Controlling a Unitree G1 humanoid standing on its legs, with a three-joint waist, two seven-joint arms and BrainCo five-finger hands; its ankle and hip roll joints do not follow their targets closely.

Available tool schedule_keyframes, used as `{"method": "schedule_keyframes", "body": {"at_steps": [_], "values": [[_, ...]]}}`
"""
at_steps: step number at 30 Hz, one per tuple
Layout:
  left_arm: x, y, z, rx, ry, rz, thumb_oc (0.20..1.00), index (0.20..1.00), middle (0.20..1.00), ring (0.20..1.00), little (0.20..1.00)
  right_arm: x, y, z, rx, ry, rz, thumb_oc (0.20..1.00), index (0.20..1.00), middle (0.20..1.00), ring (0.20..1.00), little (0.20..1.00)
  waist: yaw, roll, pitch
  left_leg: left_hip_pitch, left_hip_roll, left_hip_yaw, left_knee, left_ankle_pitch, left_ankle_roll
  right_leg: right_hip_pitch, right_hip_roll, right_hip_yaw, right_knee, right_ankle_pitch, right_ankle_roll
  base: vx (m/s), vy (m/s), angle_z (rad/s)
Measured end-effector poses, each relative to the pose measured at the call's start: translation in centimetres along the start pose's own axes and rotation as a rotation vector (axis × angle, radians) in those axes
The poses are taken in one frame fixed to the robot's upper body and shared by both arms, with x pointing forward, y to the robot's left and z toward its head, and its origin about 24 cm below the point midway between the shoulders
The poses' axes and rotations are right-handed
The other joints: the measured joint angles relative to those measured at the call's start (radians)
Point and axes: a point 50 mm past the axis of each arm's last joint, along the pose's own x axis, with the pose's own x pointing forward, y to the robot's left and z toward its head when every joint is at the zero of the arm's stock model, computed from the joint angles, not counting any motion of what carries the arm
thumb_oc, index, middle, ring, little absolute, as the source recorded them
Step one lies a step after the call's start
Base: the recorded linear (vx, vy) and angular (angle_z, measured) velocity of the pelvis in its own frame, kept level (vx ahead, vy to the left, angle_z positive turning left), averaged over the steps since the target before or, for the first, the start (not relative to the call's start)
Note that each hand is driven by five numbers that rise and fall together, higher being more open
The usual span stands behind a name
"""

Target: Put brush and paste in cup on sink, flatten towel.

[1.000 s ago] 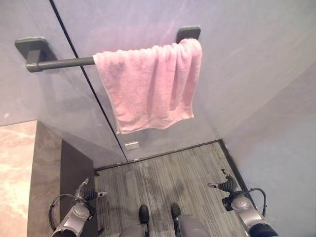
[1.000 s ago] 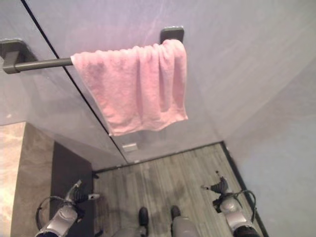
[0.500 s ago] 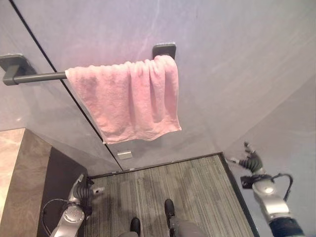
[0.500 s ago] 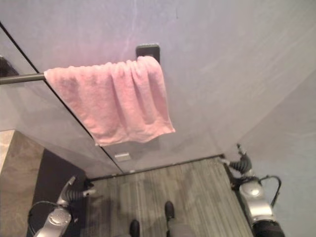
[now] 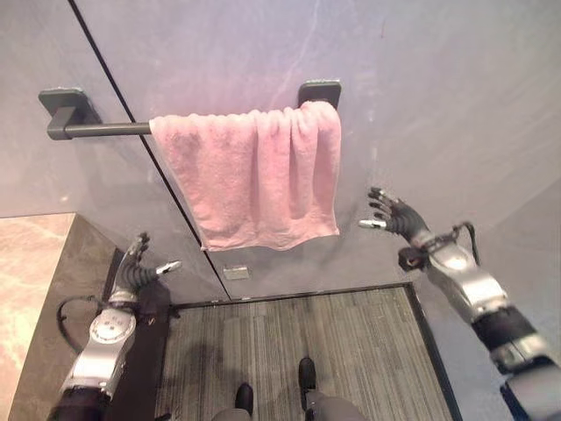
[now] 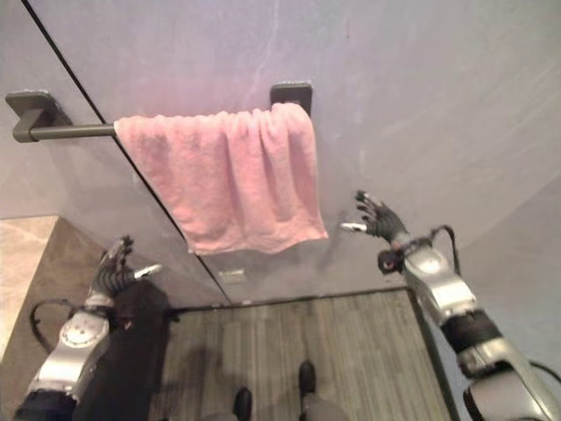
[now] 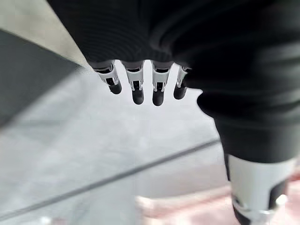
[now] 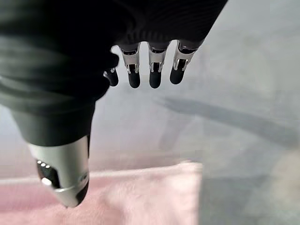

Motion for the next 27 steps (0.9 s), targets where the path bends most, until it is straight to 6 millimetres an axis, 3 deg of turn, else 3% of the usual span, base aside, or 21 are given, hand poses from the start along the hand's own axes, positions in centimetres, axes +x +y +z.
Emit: {"method": "schedule_keyframes", "body": {"at_steps": [2, 5, 13, 18, 19, 20, 21, 27], "values": [[0.8, 0.1, 1.2, 0.042, -0.036, -0.036, 1.000, 1.000, 1.000, 1.000, 1.000, 1.9, 0.2, 0.9, -0.074, 0.033, 0.022, 1.000, 1.000, 1.000, 1.000, 1.000, 0.003, -0.011, -0.004, -0.015, -0.002, 0.021, -0.011, 0.003, -0.003, -0.025, 0.000, 0.014, -0.002, 0.002, -0.001, -0.07, 0.009, -0.19], [3.1, -0.6, 6.0, 0.030, -0.200, -0.058, 1.000, 1.000, 1.000, 1.000, 1.000, 3.5, 0.5, 2.6, -0.056, 0.002, 0.011, 1.000, 1.000, 1.000, 1.000, 1.000, -0.001, -0.033, -0.002, -0.093, -0.016, 0.023, -0.010, 0.024, 0.004, -0.107, -0.014, 0.017, 0.000, 0.026, 0.004, -0.03, 0.005, -0.03], [3.0, -3.3, 6.4, -0.004, -0.217, -0.159, 1.000, 1.000, 1.000, 1.000, 1.000, 4.5, 4.7, 1.2, 0.041, 0.044, 0.125, 1.000, 1.000, 1.000, 1.000, 1.000, 0.014, -0.043, 0.001, -0.156, -0.016, 0.025, -0.012, 0.026, 0.001, -0.173, -0.010, 0.020, 0.001, 0.038, -0.003, 0.04, -0.014, 0.00], [3.0, -6.5, 7.0, -0.099, -0.232, -0.253, 1.000, 1.000, 1.000, 1.000, 1.000, 4.8, 7.8, 1.8, 0.074, 0.024, 0.249, 1.000, 1.000, 1.000, 1.000, 1.000, 0.009, -0.043, 0.001, -0.153, -0.013, 0.027, -0.013, 0.026, 0.001, -0.171, -0.009, 0.021, 0.001, 0.039, -0.003, 0.08, -0.026, -0.02], [2.9, -6.8, 7.0, -0.118, -0.228, -0.266, 0.868, 0.868, 0.868, 0.868, 0.868, 4.7, 8.1, 1.9, 0.069, 0.024, 0.268, 0.774, 0.774, 0.774, 0.774, 0.774, 0.009, -0.043, 0.001, -0.147, -0.013, 0.028, -0.017, 0.026, 0.001, -0.168, -0.009, 0.021, 0.001, 0.038, -0.003, 0.05, -0.012, -0.04], [2.8, -7.3, 6.9, -0.144, -0.222, -0.284, 0.868, 0.868, 0.868, 0.868, 0.868, 4.7, 8.5, 1.9, 0.061, 0.027, 0.284, 0.774, 0.774, 0.774, 0.774, 0.774, 0.008, -0.043, 0.001, -0.134, -0.011, 0.030, -0.023, 0.026, 0.001, -0.159, -0.007, 0.021, 0.000, 0.037, -0.001, 0.09, 0.000, -0.08], [2.6, -7.9, 6.9, -0.162, -0.216, -0.319, 0.200, 0.200, 0.200, 0.200, 0.200, 4.7, 9.3, 2.1, 0.075, 0.018, 0.308, 0.200, 0.200, 0.200, 0.200, 0.200, 0.003, -0.045, 0.005, -0.106, -0.008, 0.033, -0.029, 0.026, 0.000, -0.135, -0.003, 0.022, 0.000, 0.031, 0.004, 0.09, 0.004, -0.10], [2.0, -8.8, 8.3, -0.230, -0.268, -0.384, 0.200, 0.200, 0.200, 0.200, 0.200, 4.2, 10.7, 2.4, 0.162, -0.032, 0.321, 0.200, 0.200, 0.200, 0.200, 0.200, -0.003, -0.048, 0.009, -0.057, -0.002, 0.051, -0.029, 0.016, -0.001, -0.094, 0.004, 0.036, 0.000, 0.022, 0.008, 0.08, 0.000, -0.09]]}}
